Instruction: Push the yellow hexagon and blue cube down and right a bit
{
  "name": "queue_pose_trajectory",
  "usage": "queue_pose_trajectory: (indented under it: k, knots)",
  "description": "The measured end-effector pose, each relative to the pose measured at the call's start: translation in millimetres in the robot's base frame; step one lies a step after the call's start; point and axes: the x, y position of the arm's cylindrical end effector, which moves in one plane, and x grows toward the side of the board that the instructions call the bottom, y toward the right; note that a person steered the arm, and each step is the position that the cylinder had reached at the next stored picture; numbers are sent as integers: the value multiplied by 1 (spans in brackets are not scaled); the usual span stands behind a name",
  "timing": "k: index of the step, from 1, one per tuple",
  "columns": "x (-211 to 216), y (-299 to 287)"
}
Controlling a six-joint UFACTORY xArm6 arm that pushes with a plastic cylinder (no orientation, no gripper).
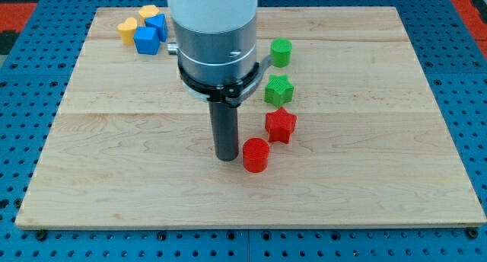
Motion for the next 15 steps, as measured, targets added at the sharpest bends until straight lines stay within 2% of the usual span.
queue_pose_trajectory:
  k: [3, 4, 5, 6, 7, 8, 9, 11, 12, 14, 15]
  knots:
    - [-1, 46]
    - [-41, -12]
    - [-100, -45]
    - [-163, -2]
    - [-239, 4]
    - [-317, -26]
    - [-326, -57]
    - [-325, -187]
    - [-277, -198]
    - [-188, -127]
    - [-193, -112]
